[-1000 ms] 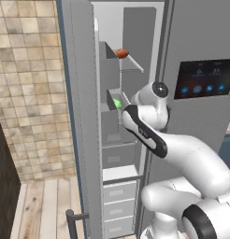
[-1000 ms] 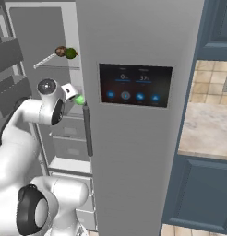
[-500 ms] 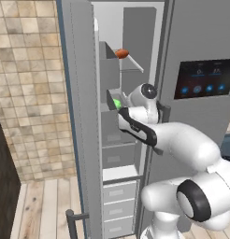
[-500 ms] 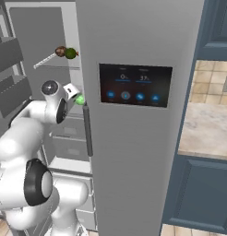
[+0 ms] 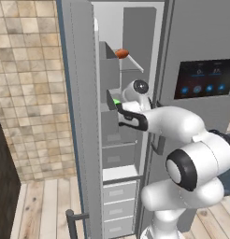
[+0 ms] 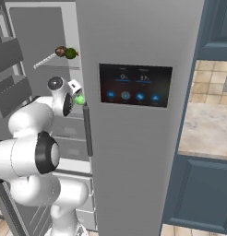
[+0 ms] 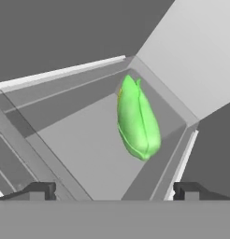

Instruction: Take the corn and lime from the second highest rack and move them to the highest rack where the potato and sweet potato are located, to maximize freezer space. Close the freezer door after rearranging.

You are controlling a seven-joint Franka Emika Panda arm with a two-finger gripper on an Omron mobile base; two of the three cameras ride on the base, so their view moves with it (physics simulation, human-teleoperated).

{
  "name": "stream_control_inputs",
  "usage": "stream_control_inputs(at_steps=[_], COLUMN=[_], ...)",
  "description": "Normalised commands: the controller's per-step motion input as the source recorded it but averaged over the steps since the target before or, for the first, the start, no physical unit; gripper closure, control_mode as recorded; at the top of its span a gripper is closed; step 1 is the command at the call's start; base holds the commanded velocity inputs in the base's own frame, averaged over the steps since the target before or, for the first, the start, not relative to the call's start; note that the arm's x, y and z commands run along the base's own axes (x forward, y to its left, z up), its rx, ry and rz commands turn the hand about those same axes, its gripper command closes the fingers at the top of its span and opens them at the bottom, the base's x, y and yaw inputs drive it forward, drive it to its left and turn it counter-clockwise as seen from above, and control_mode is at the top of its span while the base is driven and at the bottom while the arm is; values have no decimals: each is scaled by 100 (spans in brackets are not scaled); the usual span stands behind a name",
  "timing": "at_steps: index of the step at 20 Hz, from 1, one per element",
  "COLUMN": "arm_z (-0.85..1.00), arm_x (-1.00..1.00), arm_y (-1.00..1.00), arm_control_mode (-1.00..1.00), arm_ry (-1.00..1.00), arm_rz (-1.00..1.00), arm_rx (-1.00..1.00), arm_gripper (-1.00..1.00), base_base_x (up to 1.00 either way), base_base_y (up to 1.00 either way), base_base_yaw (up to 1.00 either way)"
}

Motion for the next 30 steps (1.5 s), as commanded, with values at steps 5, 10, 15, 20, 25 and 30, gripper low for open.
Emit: stream_control_inputs(at_steps=[5,10,15,20,25,30], arm_z=[-18,-15,-8,-7,-10,-15], arm_x=[33,35,39,44,45,28], arm_y=[15,7,0,0,1,1], arm_control_mode=[-100,-100,-100,-100,-100,-100], arm_ry=[0,0,0,1,1,6], arm_rz=[0,0,0,0,0,0], arm_rx=[-5,-5,-1,0,0,0], arm_gripper=[-100,-100,-100,-100,-100,-100], base_base_x=[0,0,0,0,0,0], base_base_y=[0,0,0,0,0,0], base_base_yaw=[0,0,0,0,0,0])
